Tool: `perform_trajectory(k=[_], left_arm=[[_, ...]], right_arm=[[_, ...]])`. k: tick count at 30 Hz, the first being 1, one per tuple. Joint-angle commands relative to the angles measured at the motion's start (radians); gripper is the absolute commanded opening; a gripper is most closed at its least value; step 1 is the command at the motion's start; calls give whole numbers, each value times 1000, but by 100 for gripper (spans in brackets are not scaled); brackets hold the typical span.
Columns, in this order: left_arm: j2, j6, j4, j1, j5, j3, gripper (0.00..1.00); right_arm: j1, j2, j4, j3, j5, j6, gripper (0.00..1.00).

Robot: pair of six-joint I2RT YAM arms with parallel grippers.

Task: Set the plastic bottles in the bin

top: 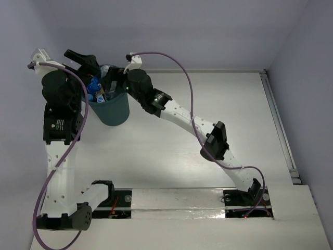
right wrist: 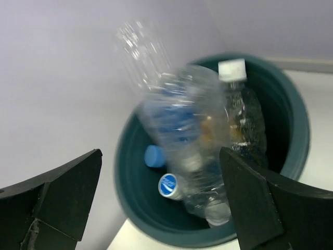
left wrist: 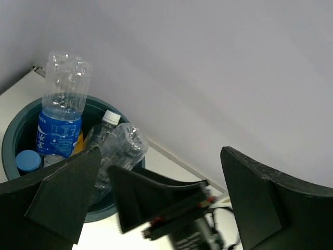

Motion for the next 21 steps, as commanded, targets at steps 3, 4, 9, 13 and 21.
perform_trajectory(k=[3, 4, 9, 13, 21], left_arm=[[-44, 15, -23, 4, 42, 102, 99], [-46, 13, -30, 4, 50, 114, 99], [-102, 16, -63, 4, 134, 108, 99], [-176, 24, -113, 4, 160, 53, 99], [-326, -19, -150, -5, 300, -145, 99]], right_arm=[[-38, -277, 25, -84, 8, -43, 100], [-47, -314, 25, -127, 10, -36, 100], [-47, -739, 157, -672, 73, -47, 87], [-56, -1118, 207, -1039, 177, -61, 24], [-56, -1513, -20, -1325, 410, -66, 56]])
